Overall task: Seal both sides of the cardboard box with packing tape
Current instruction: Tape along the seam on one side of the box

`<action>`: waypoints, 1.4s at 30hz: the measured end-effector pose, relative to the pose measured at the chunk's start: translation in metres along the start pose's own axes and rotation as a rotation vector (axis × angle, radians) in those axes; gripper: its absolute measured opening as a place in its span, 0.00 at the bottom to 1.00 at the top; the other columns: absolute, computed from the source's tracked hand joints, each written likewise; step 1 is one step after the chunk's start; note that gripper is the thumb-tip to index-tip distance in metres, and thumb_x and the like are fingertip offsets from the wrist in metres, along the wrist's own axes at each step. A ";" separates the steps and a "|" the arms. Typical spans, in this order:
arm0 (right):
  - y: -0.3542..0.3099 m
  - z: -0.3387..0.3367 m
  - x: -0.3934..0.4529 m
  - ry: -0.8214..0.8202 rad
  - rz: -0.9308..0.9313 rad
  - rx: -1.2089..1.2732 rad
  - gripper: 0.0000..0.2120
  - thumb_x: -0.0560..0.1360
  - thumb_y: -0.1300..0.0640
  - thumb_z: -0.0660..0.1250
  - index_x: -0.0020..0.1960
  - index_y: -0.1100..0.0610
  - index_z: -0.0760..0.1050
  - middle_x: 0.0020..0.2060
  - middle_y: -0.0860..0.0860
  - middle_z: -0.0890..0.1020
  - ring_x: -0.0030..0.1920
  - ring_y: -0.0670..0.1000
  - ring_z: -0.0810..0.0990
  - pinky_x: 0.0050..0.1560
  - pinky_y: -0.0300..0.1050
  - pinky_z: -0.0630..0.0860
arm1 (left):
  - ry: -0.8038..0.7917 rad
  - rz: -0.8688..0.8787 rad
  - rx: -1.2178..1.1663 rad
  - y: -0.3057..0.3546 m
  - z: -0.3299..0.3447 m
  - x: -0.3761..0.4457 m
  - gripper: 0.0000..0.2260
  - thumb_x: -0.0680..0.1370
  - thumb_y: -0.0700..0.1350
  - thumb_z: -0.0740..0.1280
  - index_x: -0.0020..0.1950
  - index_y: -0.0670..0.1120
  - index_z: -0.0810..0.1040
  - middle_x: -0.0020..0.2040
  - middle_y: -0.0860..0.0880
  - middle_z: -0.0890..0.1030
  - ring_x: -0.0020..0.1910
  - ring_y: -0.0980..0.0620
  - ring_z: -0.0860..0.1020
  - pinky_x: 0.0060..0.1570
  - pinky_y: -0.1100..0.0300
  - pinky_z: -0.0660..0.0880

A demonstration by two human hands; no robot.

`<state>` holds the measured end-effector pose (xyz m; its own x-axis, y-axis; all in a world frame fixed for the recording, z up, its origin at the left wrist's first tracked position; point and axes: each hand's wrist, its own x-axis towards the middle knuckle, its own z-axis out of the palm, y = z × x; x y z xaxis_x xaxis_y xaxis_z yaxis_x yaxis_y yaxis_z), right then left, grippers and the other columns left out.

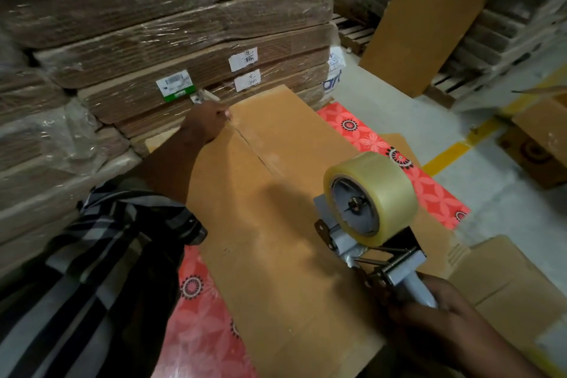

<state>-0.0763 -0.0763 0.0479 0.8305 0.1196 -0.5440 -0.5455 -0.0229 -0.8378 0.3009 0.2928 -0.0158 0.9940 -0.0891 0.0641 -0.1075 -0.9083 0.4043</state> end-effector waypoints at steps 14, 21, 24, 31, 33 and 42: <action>-0.001 0.016 -0.005 0.086 -0.030 -0.093 0.03 0.74 0.73 0.66 0.46 0.69 0.77 0.30 0.61 0.69 0.29 0.56 0.67 0.28 0.48 0.63 | -0.221 0.247 0.282 0.042 0.039 -0.089 0.34 0.86 0.63 0.46 0.85 0.43 0.46 0.86 0.43 0.46 0.85 0.43 0.46 0.82 0.43 0.48; -0.005 0.018 -0.004 0.129 -0.044 -0.098 0.02 0.75 0.70 0.67 0.47 0.67 0.78 0.31 0.61 0.71 0.31 0.58 0.67 0.32 0.52 0.62 | -0.272 0.341 0.248 0.075 0.048 -0.151 0.35 0.85 0.65 0.44 0.85 0.45 0.47 0.86 0.45 0.47 0.85 0.46 0.48 0.82 0.45 0.50; -0.004 0.020 -0.004 0.122 -0.040 -0.069 0.03 0.75 0.70 0.67 0.47 0.66 0.78 0.31 0.60 0.70 0.32 0.59 0.66 0.32 0.52 0.61 | -0.263 0.468 0.260 0.078 0.052 -0.175 0.31 0.86 0.60 0.49 0.84 0.44 0.53 0.85 0.44 0.52 0.84 0.44 0.54 0.80 0.43 0.57; -0.007 0.024 -0.004 0.106 -0.024 -0.033 0.11 0.75 0.70 0.67 0.39 0.57 0.83 0.32 0.61 0.71 0.34 0.60 0.66 0.31 0.50 0.62 | -0.304 0.551 0.245 0.066 0.033 -0.177 0.34 0.82 0.66 0.38 0.85 0.52 0.52 0.86 0.53 0.52 0.84 0.51 0.51 0.80 0.46 0.53; -0.005 0.022 -0.003 0.116 -0.007 -0.026 0.10 0.75 0.70 0.68 0.42 0.58 0.83 0.32 0.61 0.72 0.32 0.59 0.67 0.31 0.49 0.63 | -0.324 0.478 0.203 0.052 0.024 -0.158 0.38 0.79 0.70 0.34 0.85 0.54 0.49 0.86 0.54 0.50 0.84 0.51 0.50 0.81 0.45 0.50; -0.009 0.028 0.006 0.162 0.026 -0.088 0.07 0.75 0.69 0.67 0.53 0.67 0.78 0.31 0.60 0.74 0.26 0.54 0.72 0.30 0.47 0.66 | -0.226 0.178 0.259 0.015 0.002 -0.066 0.32 0.86 0.63 0.47 0.85 0.46 0.50 0.86 0.46 0.49 0.85 0.46 0.49 0.82 0.43 0.53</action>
<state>-0.0695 -0.0477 0.0539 0.8272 -0.0431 -0.5602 -0.5612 -0.1120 -0.8201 0.2335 0.2846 -0.0156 0.9432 -0.3164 -0.1018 -0.2984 -0.9410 0.1594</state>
